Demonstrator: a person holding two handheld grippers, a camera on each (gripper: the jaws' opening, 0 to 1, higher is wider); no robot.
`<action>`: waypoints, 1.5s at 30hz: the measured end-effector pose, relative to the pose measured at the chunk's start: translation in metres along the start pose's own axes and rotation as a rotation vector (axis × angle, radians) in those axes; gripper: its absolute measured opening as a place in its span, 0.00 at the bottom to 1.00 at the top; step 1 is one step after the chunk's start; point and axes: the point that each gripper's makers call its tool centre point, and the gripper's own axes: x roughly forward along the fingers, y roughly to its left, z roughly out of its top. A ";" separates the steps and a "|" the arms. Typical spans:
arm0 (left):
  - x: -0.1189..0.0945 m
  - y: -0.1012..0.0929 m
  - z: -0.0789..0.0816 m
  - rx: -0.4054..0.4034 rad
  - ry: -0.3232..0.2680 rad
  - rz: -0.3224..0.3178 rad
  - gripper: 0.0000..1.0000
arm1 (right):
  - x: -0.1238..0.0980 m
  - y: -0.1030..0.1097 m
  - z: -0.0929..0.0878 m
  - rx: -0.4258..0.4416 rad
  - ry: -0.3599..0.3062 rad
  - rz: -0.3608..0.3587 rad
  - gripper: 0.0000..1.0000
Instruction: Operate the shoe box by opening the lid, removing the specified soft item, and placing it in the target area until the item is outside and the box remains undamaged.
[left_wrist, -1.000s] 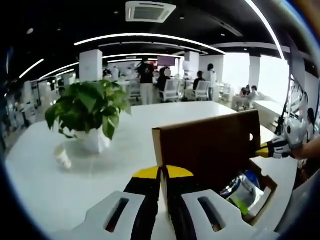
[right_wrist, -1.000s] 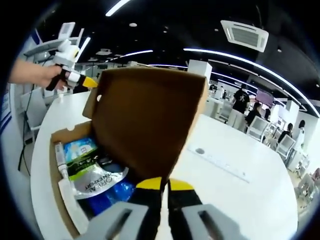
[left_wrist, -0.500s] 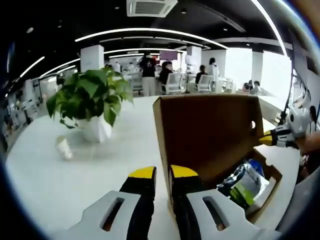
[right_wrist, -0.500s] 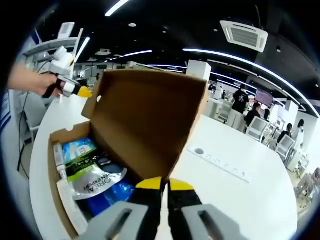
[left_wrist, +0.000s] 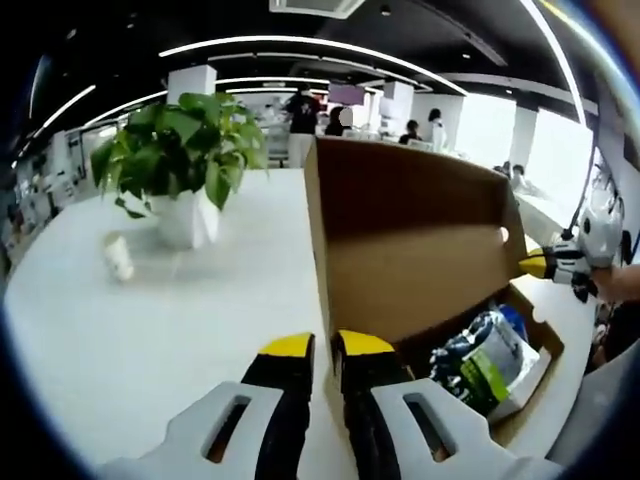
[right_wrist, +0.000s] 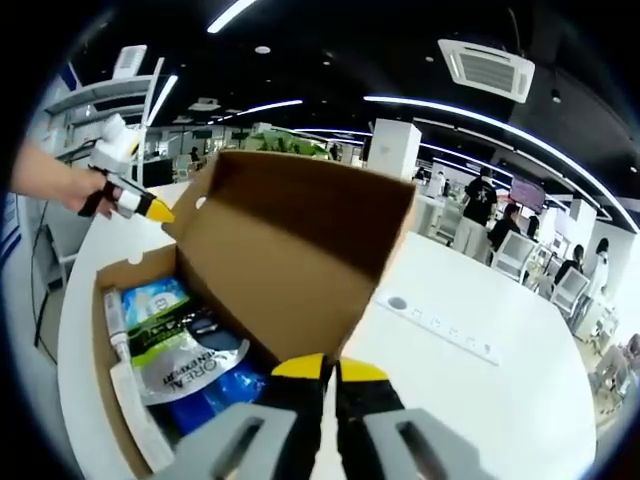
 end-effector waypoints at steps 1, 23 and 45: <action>0.002 0.001 -0.001 0.000 0.001 0.001 0.04 | 0.000 0.000 0.000 0.001 0.000 0.000 0.00; 0.012 0.003 0.003 -0.004 -0.016 0.014 0.01 | 0.008 -0.005 0.001 0.032 0.008 -0.005 0.00; 0.025 0.007 0.006 0.008 -0.006 0.024 0.01 | 0.024 -0.012 -0.001 0.112 0.018 -0.003 0.00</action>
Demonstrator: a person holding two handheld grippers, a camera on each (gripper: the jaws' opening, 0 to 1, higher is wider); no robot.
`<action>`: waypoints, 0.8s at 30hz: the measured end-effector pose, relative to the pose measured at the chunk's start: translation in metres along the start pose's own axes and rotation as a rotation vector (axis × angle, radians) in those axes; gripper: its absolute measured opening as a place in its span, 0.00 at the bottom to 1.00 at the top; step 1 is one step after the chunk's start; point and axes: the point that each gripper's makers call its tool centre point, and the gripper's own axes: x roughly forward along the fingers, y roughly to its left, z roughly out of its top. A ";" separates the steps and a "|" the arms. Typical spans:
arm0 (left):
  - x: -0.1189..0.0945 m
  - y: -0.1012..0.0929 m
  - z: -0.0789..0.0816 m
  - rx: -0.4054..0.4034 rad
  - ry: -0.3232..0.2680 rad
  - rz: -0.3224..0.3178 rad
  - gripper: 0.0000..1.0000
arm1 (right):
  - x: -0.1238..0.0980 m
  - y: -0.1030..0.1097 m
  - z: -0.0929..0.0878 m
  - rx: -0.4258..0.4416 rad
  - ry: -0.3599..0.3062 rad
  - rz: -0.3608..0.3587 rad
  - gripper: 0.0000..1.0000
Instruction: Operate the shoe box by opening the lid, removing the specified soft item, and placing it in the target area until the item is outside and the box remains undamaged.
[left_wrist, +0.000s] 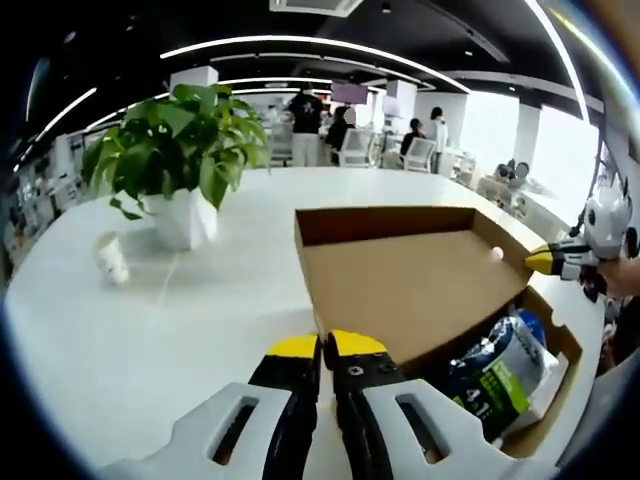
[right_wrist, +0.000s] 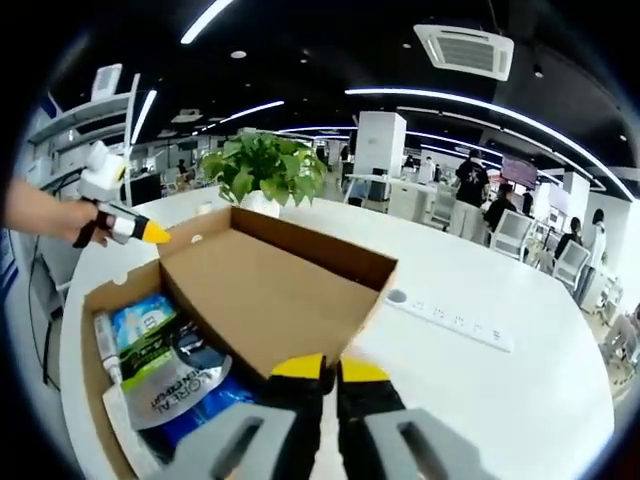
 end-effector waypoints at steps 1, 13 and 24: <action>0.001 0.001 0.000 -0.001 0.001 0.001 0.01 | 0.001 0.000 0.000 -0.001 0.000 0.000 0.00; 0.006 0.000 -0.004 -0.022 0.021 0.008 0.02 | 0.005 -0.002 -0.002 0.015 0.007 0.002 0.00; 0.010 0.001 -0.006 -0.034 0.031 0.025 0.02 | 0.008 -0.004 -0.004 0.055 0.012 0.001 0.01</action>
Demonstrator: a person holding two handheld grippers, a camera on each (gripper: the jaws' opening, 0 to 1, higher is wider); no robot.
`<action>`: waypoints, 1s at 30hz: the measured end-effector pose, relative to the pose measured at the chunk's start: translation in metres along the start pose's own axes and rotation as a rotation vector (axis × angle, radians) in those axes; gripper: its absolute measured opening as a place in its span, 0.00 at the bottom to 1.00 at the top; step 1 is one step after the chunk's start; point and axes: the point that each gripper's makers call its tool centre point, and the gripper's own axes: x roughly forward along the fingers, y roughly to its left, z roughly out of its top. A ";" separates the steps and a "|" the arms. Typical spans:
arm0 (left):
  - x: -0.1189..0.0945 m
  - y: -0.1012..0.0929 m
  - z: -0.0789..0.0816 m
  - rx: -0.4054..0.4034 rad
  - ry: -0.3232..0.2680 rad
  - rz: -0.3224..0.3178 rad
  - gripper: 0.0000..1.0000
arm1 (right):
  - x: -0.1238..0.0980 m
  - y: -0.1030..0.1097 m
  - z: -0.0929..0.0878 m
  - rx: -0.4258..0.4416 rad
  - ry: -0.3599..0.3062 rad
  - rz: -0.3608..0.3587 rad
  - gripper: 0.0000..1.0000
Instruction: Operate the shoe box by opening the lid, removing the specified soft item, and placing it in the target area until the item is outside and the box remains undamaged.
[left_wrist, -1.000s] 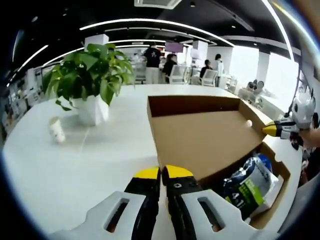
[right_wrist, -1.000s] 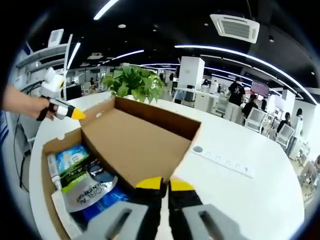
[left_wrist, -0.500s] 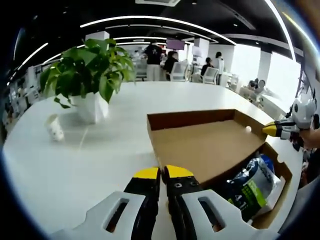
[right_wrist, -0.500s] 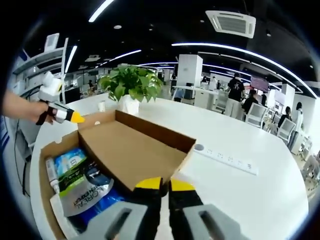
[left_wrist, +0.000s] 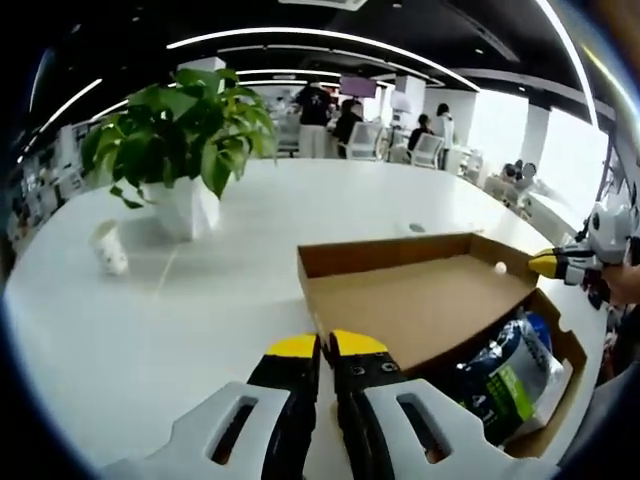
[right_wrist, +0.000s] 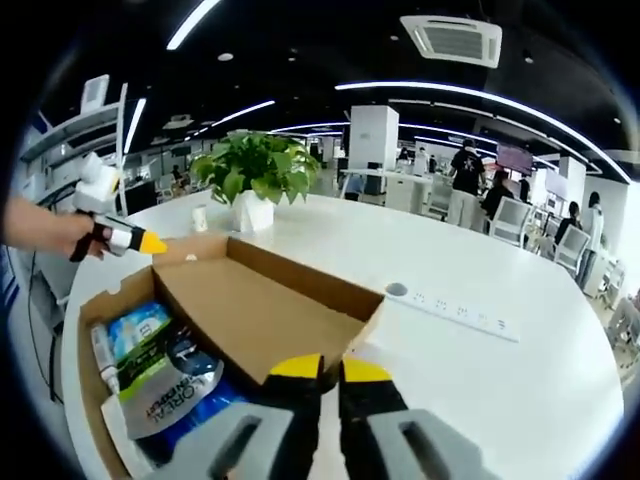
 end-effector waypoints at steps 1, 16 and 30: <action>0.000 0.000 0.000 -0.003 0.000 0.001 0.02 | 0.000 0.000 0.000 0.005 0.002 0.002 0.01; 0.000 -0.002 -0.002 0.017 0.011 -0.003 0.04 | -0.002 0.002 -0.002 0.025 0.015 0.007 0.04; -0.019 -0.007 0.006 0.038 -0.011 0.008 0.11 | -0.034 0.015 0.008 0.031 -0.028 0.041 0.10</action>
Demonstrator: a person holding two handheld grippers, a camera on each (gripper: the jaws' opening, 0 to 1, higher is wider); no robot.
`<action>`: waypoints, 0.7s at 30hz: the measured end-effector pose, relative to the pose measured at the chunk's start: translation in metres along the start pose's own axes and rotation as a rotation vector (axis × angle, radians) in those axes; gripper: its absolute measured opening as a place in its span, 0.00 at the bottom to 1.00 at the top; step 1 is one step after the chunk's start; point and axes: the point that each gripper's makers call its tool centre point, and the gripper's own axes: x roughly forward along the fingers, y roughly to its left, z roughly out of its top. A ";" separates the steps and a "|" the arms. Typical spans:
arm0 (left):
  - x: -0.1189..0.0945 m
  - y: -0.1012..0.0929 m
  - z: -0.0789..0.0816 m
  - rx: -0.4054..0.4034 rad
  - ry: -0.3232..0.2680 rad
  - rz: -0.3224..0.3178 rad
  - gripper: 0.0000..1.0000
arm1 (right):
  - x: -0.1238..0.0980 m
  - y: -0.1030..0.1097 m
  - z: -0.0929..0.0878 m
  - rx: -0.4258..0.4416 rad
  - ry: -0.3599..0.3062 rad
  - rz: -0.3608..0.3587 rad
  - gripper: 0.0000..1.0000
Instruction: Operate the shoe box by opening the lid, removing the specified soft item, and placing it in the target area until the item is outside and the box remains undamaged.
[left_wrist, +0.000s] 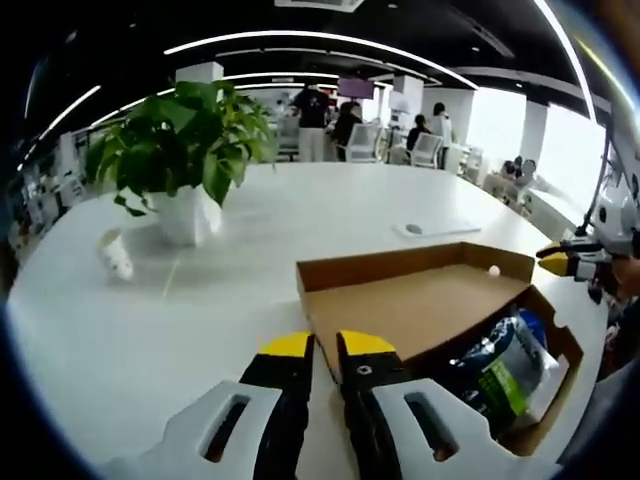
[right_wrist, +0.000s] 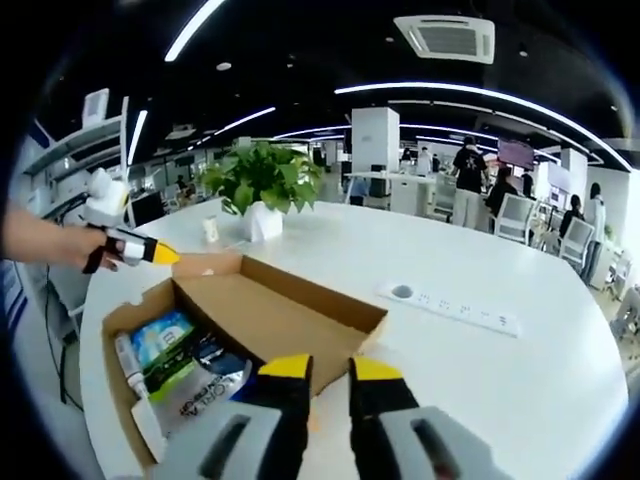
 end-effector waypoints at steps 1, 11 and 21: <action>-0.002 -0.001 0.001 0.005 -0.002 -0.001 0.12 | -0.001 0.002 -0.001 0.005 0.002 0.005 0.11; -0.024 -0.006 -0.002 -0.005 -0.031 -0.010 0.20 | -0.018 0.037 -0.011 0.044 0.024 0.093 0.14; -0.055 -0.023 -0.007 0.011 -0.060 -0.048 0.33 | -0.025 0.084 -0.029 0.065 0.079 0.187 0.13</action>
